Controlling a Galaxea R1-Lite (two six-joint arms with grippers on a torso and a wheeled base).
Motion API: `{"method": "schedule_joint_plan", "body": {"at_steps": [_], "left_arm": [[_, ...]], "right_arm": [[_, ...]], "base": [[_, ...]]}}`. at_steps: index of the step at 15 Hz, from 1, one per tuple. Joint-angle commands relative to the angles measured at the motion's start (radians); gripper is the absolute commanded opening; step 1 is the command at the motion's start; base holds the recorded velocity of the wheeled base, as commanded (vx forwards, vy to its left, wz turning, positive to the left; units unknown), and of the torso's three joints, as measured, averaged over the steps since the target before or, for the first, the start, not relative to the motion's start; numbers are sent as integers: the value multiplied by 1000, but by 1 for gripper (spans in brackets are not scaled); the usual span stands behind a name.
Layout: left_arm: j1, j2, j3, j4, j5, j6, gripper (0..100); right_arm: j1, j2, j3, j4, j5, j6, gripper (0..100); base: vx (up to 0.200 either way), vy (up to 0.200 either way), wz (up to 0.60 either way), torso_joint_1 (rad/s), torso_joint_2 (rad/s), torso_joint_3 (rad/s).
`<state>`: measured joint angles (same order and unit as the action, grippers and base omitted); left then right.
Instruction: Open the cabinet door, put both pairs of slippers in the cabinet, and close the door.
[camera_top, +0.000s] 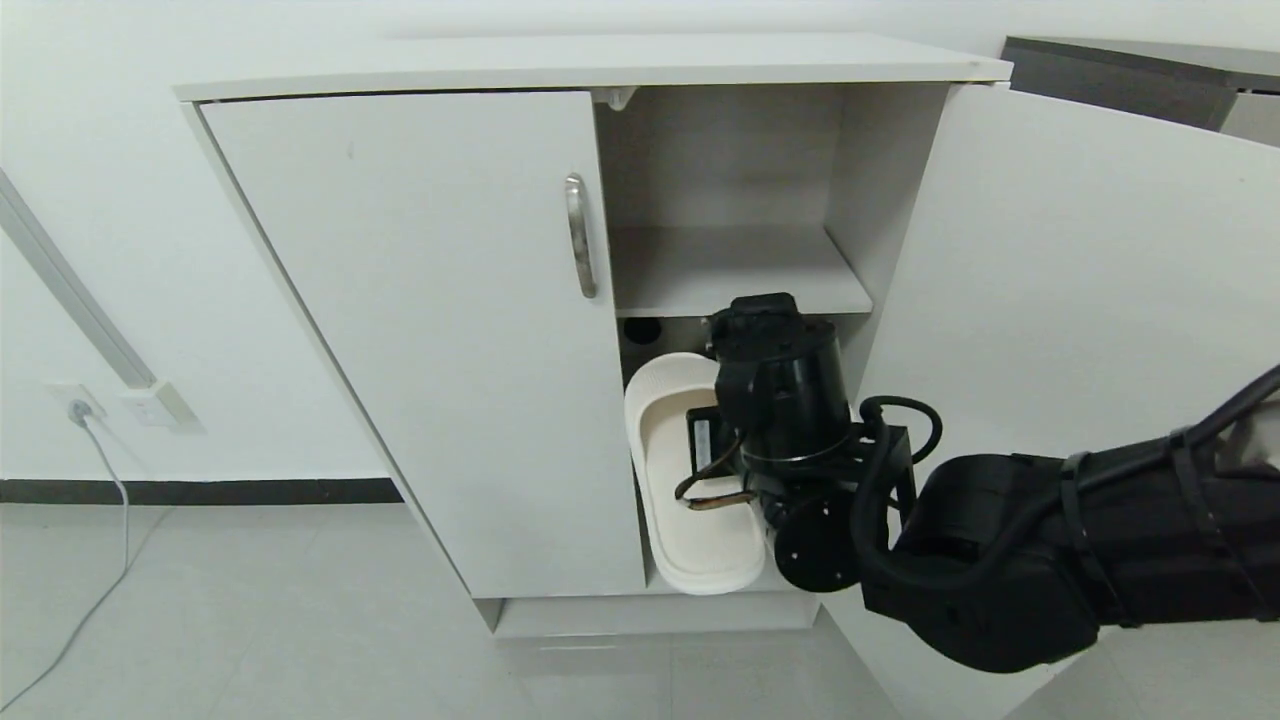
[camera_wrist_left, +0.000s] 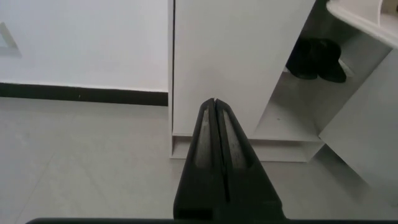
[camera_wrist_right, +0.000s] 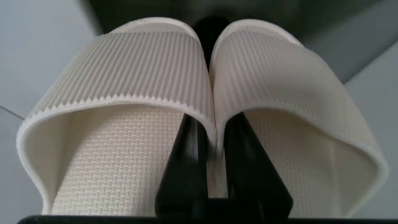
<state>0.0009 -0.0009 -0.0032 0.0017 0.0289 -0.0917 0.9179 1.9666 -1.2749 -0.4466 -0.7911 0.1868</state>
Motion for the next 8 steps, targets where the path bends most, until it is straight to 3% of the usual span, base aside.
{"method": "schedule_joint_plan", "body": {"at_steps": [1, 8], "left_arm": [[1, 1, 0, 0, 0, 0, 0], [1, 1, 0, 0, 3, 1, 0]], "right_arm": [[1, -3, -78, 34, -22, -3, 0], [-36, -6, -166, 60, -17, -92, 0]], "base": [[0, 0, 0, 0, 0, 0], [0, 0, 0, 0, 0, 0]]}}
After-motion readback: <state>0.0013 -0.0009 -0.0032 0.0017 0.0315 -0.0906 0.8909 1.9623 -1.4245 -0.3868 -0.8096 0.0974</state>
